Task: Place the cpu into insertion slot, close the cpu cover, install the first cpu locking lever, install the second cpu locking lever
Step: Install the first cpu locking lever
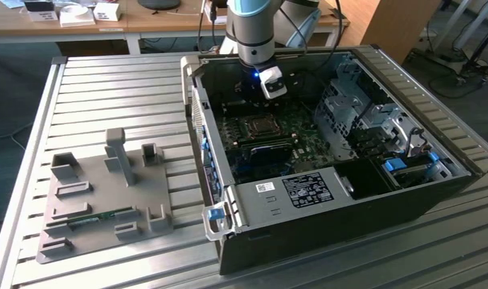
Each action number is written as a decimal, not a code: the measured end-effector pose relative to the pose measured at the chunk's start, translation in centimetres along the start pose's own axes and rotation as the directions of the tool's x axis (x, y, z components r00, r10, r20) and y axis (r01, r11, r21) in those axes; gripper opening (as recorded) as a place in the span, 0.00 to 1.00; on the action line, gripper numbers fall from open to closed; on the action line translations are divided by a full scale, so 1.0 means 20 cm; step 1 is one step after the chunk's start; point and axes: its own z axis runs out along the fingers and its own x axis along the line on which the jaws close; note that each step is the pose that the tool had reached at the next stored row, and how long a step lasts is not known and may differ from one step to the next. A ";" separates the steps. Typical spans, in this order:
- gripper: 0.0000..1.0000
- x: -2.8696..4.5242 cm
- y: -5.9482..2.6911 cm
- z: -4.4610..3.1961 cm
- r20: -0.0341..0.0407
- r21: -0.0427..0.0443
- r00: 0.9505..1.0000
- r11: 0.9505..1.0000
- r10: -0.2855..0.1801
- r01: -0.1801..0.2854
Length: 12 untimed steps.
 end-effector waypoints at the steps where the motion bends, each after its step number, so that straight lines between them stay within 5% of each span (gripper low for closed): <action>1: 0.11 0.000 0.000 0.001 0.000 0.000 1.000 1.000 0.000 0.000; 12: 0.11 0.000 0.000 0.004 0.000 0.000 1.000 1.000 0.000 0.000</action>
